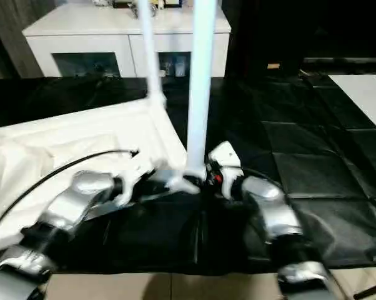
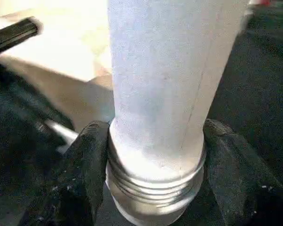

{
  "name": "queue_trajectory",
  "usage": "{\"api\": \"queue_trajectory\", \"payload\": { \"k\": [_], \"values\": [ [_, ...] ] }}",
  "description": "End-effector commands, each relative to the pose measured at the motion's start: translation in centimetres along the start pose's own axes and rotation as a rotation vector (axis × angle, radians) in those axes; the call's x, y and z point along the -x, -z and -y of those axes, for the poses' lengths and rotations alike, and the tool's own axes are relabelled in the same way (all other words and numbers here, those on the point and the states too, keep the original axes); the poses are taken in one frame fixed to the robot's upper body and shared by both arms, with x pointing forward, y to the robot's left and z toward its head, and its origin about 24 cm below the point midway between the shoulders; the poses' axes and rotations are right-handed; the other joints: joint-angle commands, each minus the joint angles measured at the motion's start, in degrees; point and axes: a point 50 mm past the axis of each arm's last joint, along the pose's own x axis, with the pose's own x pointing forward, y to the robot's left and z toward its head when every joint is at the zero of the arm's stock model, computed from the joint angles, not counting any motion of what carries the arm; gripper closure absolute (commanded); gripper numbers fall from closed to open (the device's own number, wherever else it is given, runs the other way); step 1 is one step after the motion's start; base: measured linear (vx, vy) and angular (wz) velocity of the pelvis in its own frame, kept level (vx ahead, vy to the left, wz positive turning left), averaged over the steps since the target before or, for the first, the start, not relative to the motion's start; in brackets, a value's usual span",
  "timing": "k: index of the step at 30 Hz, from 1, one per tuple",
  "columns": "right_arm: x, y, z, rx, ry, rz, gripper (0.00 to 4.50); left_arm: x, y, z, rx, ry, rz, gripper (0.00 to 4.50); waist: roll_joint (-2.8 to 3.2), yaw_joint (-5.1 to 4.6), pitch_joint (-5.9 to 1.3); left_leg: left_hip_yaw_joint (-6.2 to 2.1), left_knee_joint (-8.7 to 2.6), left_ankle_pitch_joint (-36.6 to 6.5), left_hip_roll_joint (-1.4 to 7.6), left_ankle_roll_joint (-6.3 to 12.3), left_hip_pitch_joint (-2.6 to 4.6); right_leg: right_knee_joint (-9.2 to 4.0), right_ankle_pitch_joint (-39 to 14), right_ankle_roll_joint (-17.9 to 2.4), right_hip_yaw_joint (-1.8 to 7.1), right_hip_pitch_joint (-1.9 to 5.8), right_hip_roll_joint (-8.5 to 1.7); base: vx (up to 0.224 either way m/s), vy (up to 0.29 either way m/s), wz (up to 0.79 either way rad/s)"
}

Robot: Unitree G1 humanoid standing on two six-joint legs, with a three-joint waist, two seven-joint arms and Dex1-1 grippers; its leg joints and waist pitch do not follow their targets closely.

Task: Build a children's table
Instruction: Rotate leg to tighten

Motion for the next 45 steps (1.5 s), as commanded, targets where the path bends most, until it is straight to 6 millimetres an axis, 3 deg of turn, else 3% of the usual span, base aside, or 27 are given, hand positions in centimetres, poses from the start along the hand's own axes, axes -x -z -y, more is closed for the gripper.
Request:
{"api": "queue_trajectory", "payload": {
  "k": [1, 4, 6, 9, 10, 12, 13, 16, 18, 19, 22, 30, 31, 45],
  "values": [
    [-1.3, 0.2, -0.9, -0.031, 0.062, -0.008, 1.85, 0.5, 0.5, -1.9, 0.125, -0.228, 0.009, 4.50, -1.51, 0.29, -3.28, -1.21, -4.59, -16.5, 1.78, 1.42, 0.22, -4.67, -20.9, -11.3, 1.57, 1.96, -2.46, 0.000, 0.000, 0.00],
    [-2.3, 0.7, -0.8, -0.047, 0.228, -0.048, 1.85, -0.3, -0.1, -1.9, 0.137, -0.299, -0.003, 4.50, -1.47, 0.26, -3.49, -1.16, -4.43, -13.7, 1.70, 1.75, -0.05, -4.28, -17.6, -12.1, 1.51, 2.32, -2.51, 0.000, 0.000, 0.00],
    [-2.9, 0.9, -0.9, -0.057, 0.314, -0.065, 1.85, -1.0, -0.4, -1.7, 0.143, -0.329, -0.008, 4.50, -1.39, 0.24, -3.56, -1.04, -4.24, -13.0, 1.67, 1.98, 0.16, -4.29, -16.4, -12.4, 1.57, 2.15, -2.44, 0.000, 0.000, 0.00],
    [-3.7, 0.7, -1.6, -0.048, 0.325, -0.056, 1.86, -1.6, -0.5, -1.3, 0.127, -0.336, -0.026, 4.50, -1.50, 0.58, -3.76, -0.87, -3.96, -10.7, 1.61, 3.40, 0.10, -3.92, -11.9, -13.5, 1.52, 2.33, -2.30, 0.000, 0.000, 0.00],
    [-4.3, 0.1, -2.8, -0.053, 0.245, -0.008, 1.86, -1.8, -0.3, -0.9, 0.115, -0.318, -0.028, 4.50, -1.70, 0.69, -3.72, -0.84, -3.99, -10.6, 1.55, 3.89, 0.01, -3.95, -12.0, -13.4, 1.46, 2.48, -2.36, 0.000, 0.000, 0.00],
    [-4.4, -0.1, -3.1, -0.058, 0.221, 0.014, 1.86, -1.8, -0.3, -0.8, 0.116, -0.312, -0.028, 4.50, -1.67, 0.75, -3.61, -0.84, -4.04, -11.2, 1.58, 4.09, -0.01, -4.07, -13.0, -13.1, 1.49, 2.48, -2.42, 0.000, 0.000, 0.00],
    [-4.2, -0.5, -3.1, -0.055, 0.213, 0.051, 1.30, -1.7, -0.3, -0.7, 0.100, -0.290, -0.016, 4.50, -1.65, 0.80, -3.54, -0.91, -4.15, -12.2, 1.70, 3.87, 0.09, -4.23, -14.8, -12.7, 1.46, 2.40, -2.46, 0.000, 0.000, 0.00],
    [-3.7, -1.2, -2.5, -0.046, 0.189, 0.090, 1.16, -1.2, -0.1, -0.5, 0.083, -0.234, -0.011, 4.50, -1.81, 0.76, -3.53, -0.95, -4.21, -12.5, 1.68, 3.81, -0.05, -4.19, -15.3, -12.1, 1.46, 2.52, -2.41, 0.000, 0.000, 0.00],
    [-3.1, -1.7, -1.9, -0.045, 0.138, 0.112, 0.95, -0.6, 0.2, 0.0, 0.007, -0.148, -0.022, 4.50, -1.87, 0.50, -3.62, -1.25, -4.33, -12.1, 1.78, 4.21, -0.64, -3.88, -14.8, -11.6, 1.39, 3.03, -2.54, 0.000, 0.000, 0.00],
    [-2.5, -2.0, -1.4, -0.036, 0.105, 0.117, 0.72, -0.2, 0.6, 0.2, 0.017, -0.107, -0.033, 4.50, -1.64, 0.38, -3.56, -1.20, -4.34, -12.5, 1.85, 4.21, -0.47, -4.07, -15.5, -11.7, 1.32, 2.69, -2.48, 0.000, 0.000, 0.00],
    [-1.1, -2.2, -0.7, 0.015, -0.014, 0.103, 0.70, 0.5, 1.3, 0.6, 0.024, 0.001, -0.041, 4.50, -1.36, 0.73, -3.54, -0.80, -3.99, -11.4, 1.96, 4.51, 0.09, -3.76, -11.9, -13.9, 1.52, 2.31, -2.25, 0.000, 0.000, 0.00],
    [2.7, -2.0, 0.1, 0.120, -0.293, 0.045, 0.70, 2.8, 1.6, 1.6, -0.004, 0.273, -0.049, 4.50, -1.29, 1.63, -3.46, -0.83, -4.18, -13.8, 2.27, 3.62, 0.42, -3.53, -12.2, -14.9, 1.51, 2.38, -2.27, 0.000, 0.000, 0.00],
    [3.1, -1.9, 0.1, 0.133, -0.334, 0.026, 0.70, 3.1, 1.4, 1.6, -0.002, 0.296, -0.046, 4.50, -1.18, 1.84, -3.42, -0.75, -4.17, -14.4, 2.39, 3.52, 0.74, -3.60, -12.4, -15.0, 1.56, 2.12, -2.23, 0.000, 0.000, 0.00],
    [3.4, -0.8, -0.9, 0.162, -0.480, -0.055, 0.70, 3.4, 1.0, 1.3, -0.021, 0.325, -0.055, 4.50, -1.26, 2.16, -3.62, -0.81, -3.92, -12.0, 2.21, 3.71, 0.37, -3.22, -10.1, -15.7, 1.49, 2.51, -2.25, 0.000, 0.000, 0.00]
  ]
}}
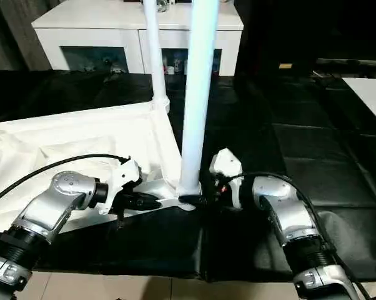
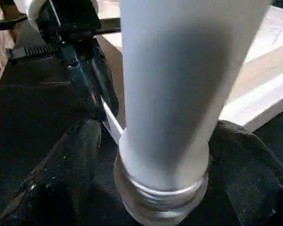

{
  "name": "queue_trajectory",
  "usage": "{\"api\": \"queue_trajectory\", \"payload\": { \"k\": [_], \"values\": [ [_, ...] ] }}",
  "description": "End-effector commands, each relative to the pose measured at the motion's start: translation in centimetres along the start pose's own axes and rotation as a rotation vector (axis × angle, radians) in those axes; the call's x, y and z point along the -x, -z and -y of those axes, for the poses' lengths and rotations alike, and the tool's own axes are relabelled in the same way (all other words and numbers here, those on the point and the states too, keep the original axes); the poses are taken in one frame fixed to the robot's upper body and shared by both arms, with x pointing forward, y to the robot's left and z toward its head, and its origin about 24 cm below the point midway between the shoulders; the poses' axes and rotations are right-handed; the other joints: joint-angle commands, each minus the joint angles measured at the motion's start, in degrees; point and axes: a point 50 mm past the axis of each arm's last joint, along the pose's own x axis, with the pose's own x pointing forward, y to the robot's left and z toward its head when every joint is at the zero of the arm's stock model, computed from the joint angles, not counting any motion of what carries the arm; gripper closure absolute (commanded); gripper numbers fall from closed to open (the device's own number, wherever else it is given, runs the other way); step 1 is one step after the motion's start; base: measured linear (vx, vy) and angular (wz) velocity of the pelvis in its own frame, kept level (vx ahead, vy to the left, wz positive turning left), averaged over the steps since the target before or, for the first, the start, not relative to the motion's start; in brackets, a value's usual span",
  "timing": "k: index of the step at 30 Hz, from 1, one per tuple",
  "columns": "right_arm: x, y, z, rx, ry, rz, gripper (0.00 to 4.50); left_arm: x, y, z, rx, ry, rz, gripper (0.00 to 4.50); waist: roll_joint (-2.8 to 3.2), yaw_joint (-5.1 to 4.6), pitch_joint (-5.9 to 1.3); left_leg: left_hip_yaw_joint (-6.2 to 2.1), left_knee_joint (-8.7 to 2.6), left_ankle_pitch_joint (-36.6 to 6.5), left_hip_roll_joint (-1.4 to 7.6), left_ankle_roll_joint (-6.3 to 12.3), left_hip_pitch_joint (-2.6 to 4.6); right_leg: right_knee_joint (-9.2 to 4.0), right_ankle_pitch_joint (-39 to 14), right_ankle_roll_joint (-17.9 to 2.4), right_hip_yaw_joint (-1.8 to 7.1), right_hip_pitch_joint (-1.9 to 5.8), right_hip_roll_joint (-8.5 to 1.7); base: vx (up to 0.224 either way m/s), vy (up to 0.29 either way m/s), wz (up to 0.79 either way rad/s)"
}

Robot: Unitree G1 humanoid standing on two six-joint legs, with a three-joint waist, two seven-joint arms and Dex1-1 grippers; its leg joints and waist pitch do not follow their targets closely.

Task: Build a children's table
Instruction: Rotate leg to tighten

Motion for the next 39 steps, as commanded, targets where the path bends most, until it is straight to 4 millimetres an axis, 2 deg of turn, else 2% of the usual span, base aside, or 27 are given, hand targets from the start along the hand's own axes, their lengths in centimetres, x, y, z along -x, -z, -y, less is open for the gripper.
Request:
{"api": "queue_trajectory", "payload": {
  "k": [1, 4, 6, 9, 17, 21, 22, 26, 27, 39],
  "values": [
    [-0.1, 0.0, -0.1, 0.019, -0.024, -0.023, 0.70, -0.3, -0.2, 0.3, -0.004, 0.047, -0.006, 4.50, -0.69, 0.12, -3.69, -0.86, -3.98, -12.2, 2.01, 3.74, 0.72, -3.41, -10.6, -15.3, 1.61, 2.85, -2.38, 0.000, 0.000, 0.00],
    [-0.1, -0.1, 0.1, 0.016, -0.022, -0.020, 1.05, -0.2, -0.2, 0.2, -0.006, 0.044, -0.011, 4.50, -0.72, 0.10, -3.72, -0.90, -3.97, -12.1, 1.98, 3.61, 0.66, -3.36, -10.6, -15.2, 1.58, 2.91, -2.36, 0.000, 0.000, 0.00],
    [-0.2, -0.1, 0.2, 0.015, -0.023, -0.021, 1.05, -0.1, -0.1, 0.2, -0.008, 0.041, -0.016, 4.50, -0.76, 0.10, -3.71, -0.90, -3.98, -12.2, 1.98, 3.59, 0.70, -3.35, -10.9, -15.2, 1.56, 2.89, -2.35, 0.000, 0.000, 0.00],
    [-0.2, 0.0, 0.3, 0.021, -0.022, -0.033, 1.50, -0.1, -0.1, 0.1, -0.007, 0.039, -0.017, 4.50, -0.80, 0.14, -3.76, -0.89, -3.94, -12.0, 2.01, 3.59, 0.73, -3.31, -10.7, -15.2, 1.57, 2.88, -2.38, 0.000, 0.000, 0.00],
    [-0.3, 0.4, 0.3, 0.049, -0.028, -0.069, 1.97, -0.1, 0.1, 0.2, -0.005, 0.042, -0.028, 4.50, -0.82, 0.00, -3.68, -0.90, -3.93, -12.5, 1.98, 3.66, 0.71, -3.37, -11.4, -15.2, 1.53, 2.90, -2.35, 0.000, 0.000, 0.00],
    [-0.4, 0.5, 0.6, 0.049, 0.005, -0.075, 1.97, -0.2, 0.1, 0.1, -0.006, 0.040, -0.029, 4.50, -0.87, -0.08, -3.70, -0.89, -3.92, -12.9, 1.95, 3.39, 0.81, -3.43, -11.8, -15.0, 1.57, 2.82, -2.32, 0.000, 0.000, 0.00],
    [-0.4, 0.5, 0.7, 0.031, 0.008, -0.064, 1.53, -0.2, 0.1, 0.1, -0.006, 0.039, -0.028, 4.50, -0.84, -0.09, -3.67, -0.90, -3.96, -13.3, 1.91, 3.40, 0.81, -3.50, -12.4, -15.0, 1.56, 2.87, -2.33, 0.000, 0.000, 0.00],
    [-0.5, 0.6, 0.7, 0.029, 0.014, -0.064, 1.34, -0.2, 0.0, 0.0, -0.006, 0.037, -0.028, 4.50, -0.82, -0.15, -3.67, -0.98, -4.10, -14.6, 2.00, 2.59, 0.95, -3.65, -14.0, -14.6, 1.56, 2.78, -2.35, 0.000, 0.000, 0.00],
    [-0.5, 0.7, 0.7, 0.038, 0.023, -0.071, 1.14, -0.2, 0.0, 0.0, -0.007, 0.036, -0.028, 4.50, -0.83, -0.17, -3.65, -1.01, -4.12, -14.4, 2.00, 2.54, 0.87, -3.58, -13.5, -14.6, 1.57, 2.82, -2.33, 0.000, 0.000, 0.00],
    [-0.7, 0.7, 1.0, 0.038, 0.044, -0.067, 1.14, 0.0, 0.1, -0.1, -0.009, 0.029, -0.032, 4.50, -0.87, -0.17, -3.71, -0.99, -4.07, -14.2, 1.96, 2.78, 0.83, -3.53, -12.9, -14.7, 1.55, 2.88, -2.34, 0.000, 0.000, 0.00]
  ]
}}
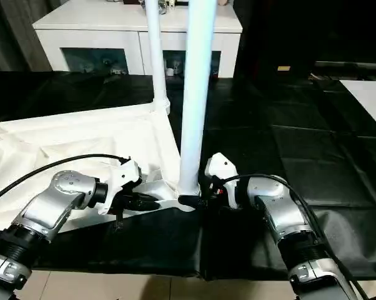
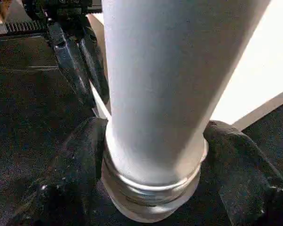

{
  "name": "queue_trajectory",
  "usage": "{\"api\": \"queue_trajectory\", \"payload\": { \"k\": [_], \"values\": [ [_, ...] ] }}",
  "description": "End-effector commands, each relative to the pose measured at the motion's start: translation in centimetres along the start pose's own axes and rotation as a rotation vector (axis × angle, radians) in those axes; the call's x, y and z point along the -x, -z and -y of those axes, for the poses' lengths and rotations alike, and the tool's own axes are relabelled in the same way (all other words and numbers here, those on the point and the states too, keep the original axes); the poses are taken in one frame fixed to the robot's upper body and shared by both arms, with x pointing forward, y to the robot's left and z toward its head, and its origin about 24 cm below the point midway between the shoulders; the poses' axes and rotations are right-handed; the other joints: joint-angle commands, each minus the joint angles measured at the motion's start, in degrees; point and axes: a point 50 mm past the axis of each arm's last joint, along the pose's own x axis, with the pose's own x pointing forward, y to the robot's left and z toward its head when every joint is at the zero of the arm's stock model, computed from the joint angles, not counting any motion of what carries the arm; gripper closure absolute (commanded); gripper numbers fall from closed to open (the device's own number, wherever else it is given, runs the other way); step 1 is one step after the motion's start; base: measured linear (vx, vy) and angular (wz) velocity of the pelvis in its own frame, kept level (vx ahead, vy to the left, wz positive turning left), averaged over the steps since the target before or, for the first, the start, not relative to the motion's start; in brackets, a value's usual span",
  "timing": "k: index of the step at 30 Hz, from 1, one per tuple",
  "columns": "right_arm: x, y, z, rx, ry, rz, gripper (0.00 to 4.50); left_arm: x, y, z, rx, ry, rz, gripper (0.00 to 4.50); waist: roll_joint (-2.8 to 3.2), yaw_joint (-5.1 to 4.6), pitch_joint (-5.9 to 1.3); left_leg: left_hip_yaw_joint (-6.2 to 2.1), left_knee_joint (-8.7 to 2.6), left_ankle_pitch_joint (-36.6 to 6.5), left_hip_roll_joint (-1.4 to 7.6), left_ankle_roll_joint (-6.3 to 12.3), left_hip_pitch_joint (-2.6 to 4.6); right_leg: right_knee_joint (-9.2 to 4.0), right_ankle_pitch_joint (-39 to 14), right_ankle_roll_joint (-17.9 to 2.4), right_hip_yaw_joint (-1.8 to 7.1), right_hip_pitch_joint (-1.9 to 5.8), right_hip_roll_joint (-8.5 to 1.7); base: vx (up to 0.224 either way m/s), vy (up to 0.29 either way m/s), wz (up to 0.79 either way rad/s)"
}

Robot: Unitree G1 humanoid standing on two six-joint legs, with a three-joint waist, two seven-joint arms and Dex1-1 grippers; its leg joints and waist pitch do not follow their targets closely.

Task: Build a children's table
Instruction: Rotate leg to tighten

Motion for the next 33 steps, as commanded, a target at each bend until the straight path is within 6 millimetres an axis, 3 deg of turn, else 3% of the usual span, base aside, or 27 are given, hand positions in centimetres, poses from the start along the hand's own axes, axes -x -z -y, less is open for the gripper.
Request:
{"api": "queue_trajectory", "payload": {
  "k": [1, 11, 15, 20, 25, 27, 31, 32, 33],
  "values": [
    [0.1, 0.0, 0.5, -0.001, 0.024, -0.015, 1.28, -0.1, 0.0, 0.1, -0.008, 0.026, -0.018, 4.50, -0.60, 0.09, -3.57, -0.95, -4.23, -14.1, 1.96, 2.82, 0.72, -3.60, -12.9, -14.6, 1.55, 2.66, -2.34, 0.000, 0.000, 0.00],
    [-0.2, 0.0, 0.0, -0.046, 0.025, 0.048, 1.75, -0.1, 0.2, 0.0, 0.001, 0.017, -0.019, 4.50, -0.45, 0.04, -3.54, -0.96, -4.33, -14.7, 1.98, 2.51, 0.72, -3.68, -13.2, -14.6, 1.56, 2.63, -2.34, 0.000, 0.000, 0.00],
    [-1.4, 0.7, -0.1, -0.152, 0.183, 0.092, 1.78, -1.1, 0.5, -0.8, 0.050, -0.121, -0.019, 4.50, -0.47, -0.13, -3.43, -0.94, -4.42, -15.4, 1.88, 2.07, 0.74, -3.90, -14.3, -14.3, 1.62, 2.45, -2.33, 0.000, 0.000, 0.00],
    [-3.0, 1.3, 0.2, -0.240, 0.361, 0.058, 1.78, -2.3, 0.4, -1.8, 0.088, -0.269, -0.031, 4.50, -0.47, -0.49, -3.04, -1.23, -4.84, -19.5, 1.71, -0.29, 1.14, -4.85, -22.6, -11.3, 1.57, 2.09, -2.39, 0.000, 0.000, 0.00],
    [-4.4, 2.3, 1.4, -0.335, 0.759, -0.071, 1.78, -4.7, -0.8, -3.2, 0.136, -0.503, -0.055, 4.50, -0.38, -1.45, -2.67, -1.66, -5.05, -24.0, 1.33, -2.08, 1.61, -5.98, -30.8, -7.8, 1.23, 1.30, -2.43, 0.000, 0.000, 0.00],
    [-5.2, 2.1, 1.2, -0.344, 0.791, -0.074, 1.78, -5.4, -1.2, -3.4, 0.119, -0.549, -0.061, 4.50, -0.38, -1.68, -2.87, -1.95, -5.14, -24.7, 1.23, -1.72, 1.53, -6.47, -31.7, -6.6, 0.89, 1.54, -2.57, 0.000, 0.000, 0.00],
    [-6.1, 1.6, 0.6, -0.307, 0.734, -0.057, 1.78, -5.8, -1.5, -3.4, 0.097, -0.553, -0.062, 4.50, -0.47, -1.62, -2.86, -1.93, -5.33, -26.0, 1.27, -0.66, 1.65, -6.76, -30.1, -6.5, 0.85, 1.41, -2.43, 0.000, 0.000, 0.00],
    [-6.2, 1.1, 0.4, -0.284, 0.694, -0.026, 1.22, -5.9, -1.7, -3.3, 0.083, -0.530, -0.051, 4.50, -0.37, -1.57, -2.90, -1.93, -5.37, -25.9, 1.31, -0.51, 1.57, -6.79, -29.9, -6.5, 0.91, 1.46, -2.52, 0.000, 0.000, 0.00],
    [-6.2, 0.8, 0.3, -0.277, 0.675, -0.008, 1.22, -6.0, -1.8, -3.2, 0.074, -0.514, -0.043, 4.50, -0.31, -1.51, -2.87, -1.91, -5.38, -25.9, 1.30, -0.38, 1.58, -6.81, -29.8, -6.5, 0.93, 1.43, -2.48, 0.000, 0.000, 0.00]
  ]
}}
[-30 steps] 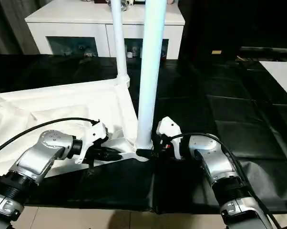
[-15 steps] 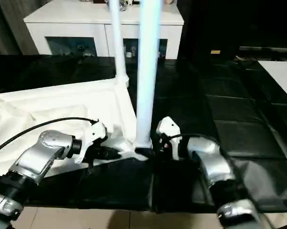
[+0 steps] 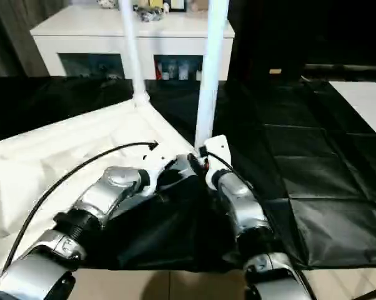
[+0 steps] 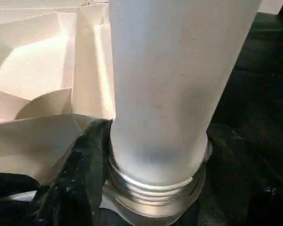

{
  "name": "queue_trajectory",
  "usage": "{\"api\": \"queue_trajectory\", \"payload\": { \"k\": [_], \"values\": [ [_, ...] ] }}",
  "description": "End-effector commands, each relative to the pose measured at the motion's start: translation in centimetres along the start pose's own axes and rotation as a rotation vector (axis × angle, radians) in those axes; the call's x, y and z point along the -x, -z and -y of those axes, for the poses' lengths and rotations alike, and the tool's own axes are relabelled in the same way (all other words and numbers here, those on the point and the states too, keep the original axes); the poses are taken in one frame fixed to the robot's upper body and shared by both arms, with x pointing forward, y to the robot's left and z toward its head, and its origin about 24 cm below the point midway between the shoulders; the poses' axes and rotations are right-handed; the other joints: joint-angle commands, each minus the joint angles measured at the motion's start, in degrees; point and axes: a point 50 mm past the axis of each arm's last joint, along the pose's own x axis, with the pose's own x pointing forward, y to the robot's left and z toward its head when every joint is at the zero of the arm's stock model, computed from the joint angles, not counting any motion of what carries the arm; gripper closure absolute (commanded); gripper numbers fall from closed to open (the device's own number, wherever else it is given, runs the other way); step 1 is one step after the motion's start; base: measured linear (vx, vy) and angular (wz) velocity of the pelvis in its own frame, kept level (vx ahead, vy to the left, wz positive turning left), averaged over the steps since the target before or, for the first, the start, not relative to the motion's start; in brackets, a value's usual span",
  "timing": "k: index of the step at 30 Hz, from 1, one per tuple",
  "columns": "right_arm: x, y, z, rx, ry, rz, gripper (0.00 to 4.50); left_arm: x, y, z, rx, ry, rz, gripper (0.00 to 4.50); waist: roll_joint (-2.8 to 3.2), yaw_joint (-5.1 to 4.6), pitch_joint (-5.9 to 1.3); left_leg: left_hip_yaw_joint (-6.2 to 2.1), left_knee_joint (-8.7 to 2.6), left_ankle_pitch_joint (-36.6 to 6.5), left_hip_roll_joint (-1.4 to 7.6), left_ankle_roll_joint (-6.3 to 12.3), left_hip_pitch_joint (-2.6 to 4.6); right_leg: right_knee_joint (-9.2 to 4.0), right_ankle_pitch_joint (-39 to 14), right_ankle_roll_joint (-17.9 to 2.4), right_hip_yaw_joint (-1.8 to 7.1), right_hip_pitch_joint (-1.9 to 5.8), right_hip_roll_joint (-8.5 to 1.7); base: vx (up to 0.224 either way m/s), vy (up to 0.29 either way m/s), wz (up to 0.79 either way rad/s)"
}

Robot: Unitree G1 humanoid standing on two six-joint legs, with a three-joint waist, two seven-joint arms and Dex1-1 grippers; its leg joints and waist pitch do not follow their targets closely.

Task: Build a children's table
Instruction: Rotate leg to tighten

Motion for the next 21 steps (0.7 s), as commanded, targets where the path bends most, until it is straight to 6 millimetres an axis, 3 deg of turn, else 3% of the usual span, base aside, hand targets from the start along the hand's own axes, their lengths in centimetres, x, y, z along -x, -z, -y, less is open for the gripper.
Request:
{"api": "queue_trajectory", "payload": {
  "k": [1, 4, 5, 6, 8, 9, 13, 14, 16, 21],
  "values": [
    [0.4, 0.8, -1.8, 0.021, -0.149, -0.010, 1.09, 0.5, 1.3, -0.9, -0.014, -0.049, -0.051, 4.50, -0.63, -0.03, -2.77, -1.60, -5.15, -25.6, 1.62, -0.04, 1.23, -5.56, -29.1, -6.8, 1.04, 0.80, -2.42, 0.000, 0.000, 0.00],
    [0.8, 0.0, -0.8, 0.013, -0.200, 0.034, 0.80, 1.0, 1.4, -0.7, -0.030, 0.034, -0.034, 4.50, -0.68, -0.15, -2.95, -1.78, -5.42, -23.3, 1.78, 0.69, 0.33, -5.00, -26.3, -7.4, 1.06, 1.59, -2.61, 0.000, 0.000, 0.00],
    [1.0, -0.3, -0.3, 0.008, -0.239, 0.049, 0.71, 1.3, 1.4, -0.5, -0.050, 0.084, -0.021, 4.50, -1.04, -0.23, -2.96, -1.74, -5.36, -22.8, 1.74, 0.98, 0.17, -4.95, -25.9, -7.7, 1.07, 1.66, -2.62, 0.000, 0.000, 0.00],
    [1.2, -0.6, 0.0, 0.004, -0.263, 0.059, 0.65, 1.5, 1.4, -0.4, -0.065, 0.117, -0.012, 4.50, -0.84, -0.24, -3.00, -1.77, -5.35, -21.5, 1.78, 1.39, -0.14, -4.69, -24.9, -8.3, 1.12, 1.92, -2.76, 0.000, 0.000, 0.00],
    [1.8, -0.8, 0.6, 0.030, -0.344, 0.065, 0.65, 2.1, 1.8, -0.3, -0.086, 0.173, -0.017, 4.50, -0.90, -0.12, -3.03, -1.58, -5.22, -20.3, 1.96, 1.91, 0.02, -4.52, -23.3, -9.3, 1.21, 1.76, -2.75, 0.000, 0.000, 0.00],
    [2.2, -0.9, 0.9, 0.060, -0.386, 0.061, 0.65, 2.4, 2.0, -0.1, -0.105, 0.215, -0.009, 4.50, -1.27, 0.10, -3.12, -1.33, -5.01, -19.5, 2.07, 2.21, 0.34, -4.53, -21.7, -10.2, 1.33, 1.65, -2.74, 0.000, 0.000, 0.00],
    [3.9, -1.0, 1.6, 0.150, -0.588, 0.046, 0.65, 4.4, 2.6, 0.5, -0.135, 0.402, 0.009, 4.50, -1.02, 0.87, -3.41, -0.88, -4.58, -14.7, 2.40, 3.75, 0.34, -3.23, -13.5, -13.6, 1.50, 1.90, -2.65, 0.026, -0.008, 0.02],
    [4.4, -1.1, 1.8, 0.159, -0.639, 0.041, 0.65, 5.2, 2.8, 0.7, -0.152, 0.469, 0.004, 4.50, -1.50, 0.93, -3.49, -0.76, -4.52, -14.0, 2.51, 4.08, 0.37, -3.06, -12.5, -14.0, 1.50, 1.93, -2.67, 0.057, -0.012, 0.04],
    [4.6, -1.2, 1.9, 0.166, -0.674, 0.040, 0.65, 5.8, 3.0, 0.8, -0.159, 0.510, -0.009, 4.50, -0.89, 1.57, -3.61, -0.65, -4.32, -10.9, 2.73, 4.89, 0.36, -2.26, -8.2, -15.5, 1.35, 1.93, -2.42, 0.057, -0.007, 0.01],
    [5.1, -1.1, 1.6, 0.176, -0.784, 0.018, 0.65, 6.7, 2.9, 0.7, -0.152, 0.547, -0.002, 4.50, -0.74, 2.10, -3.74, -0.39, -4.11, -8.7, 2.70, 5.05, 0.67, -1.64, -3.7, -17.0, 1.26, 1.94, -2.19, 0.000, 0.000, 0.00]
  ]
}}
